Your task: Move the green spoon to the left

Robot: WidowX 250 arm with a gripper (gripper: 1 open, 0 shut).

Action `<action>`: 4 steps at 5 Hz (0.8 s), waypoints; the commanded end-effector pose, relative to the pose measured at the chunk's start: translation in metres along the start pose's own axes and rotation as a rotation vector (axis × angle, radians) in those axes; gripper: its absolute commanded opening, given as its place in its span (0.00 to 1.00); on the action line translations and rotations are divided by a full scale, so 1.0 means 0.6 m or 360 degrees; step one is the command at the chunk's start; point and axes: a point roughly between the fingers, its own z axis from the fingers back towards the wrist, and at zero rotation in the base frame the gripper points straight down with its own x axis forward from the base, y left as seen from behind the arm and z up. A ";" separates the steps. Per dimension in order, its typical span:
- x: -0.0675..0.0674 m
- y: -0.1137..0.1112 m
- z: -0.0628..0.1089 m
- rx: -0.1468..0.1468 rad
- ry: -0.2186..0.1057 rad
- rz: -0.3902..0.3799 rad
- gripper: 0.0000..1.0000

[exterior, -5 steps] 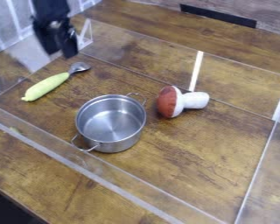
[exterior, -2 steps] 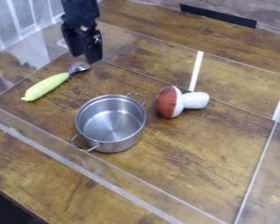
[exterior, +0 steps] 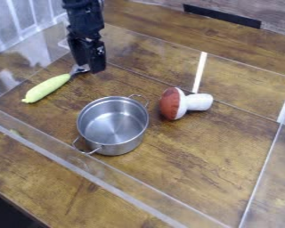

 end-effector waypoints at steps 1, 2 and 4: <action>0.009 0.017 0.048 0.0064 -0.0100 -0.0016 1.00; 0.008 0.035 0.052 0.0050 -0.0110 0.0003 0.00; -0.011 0.085 0.027 0.0003 -0.0145 0.0174 0.00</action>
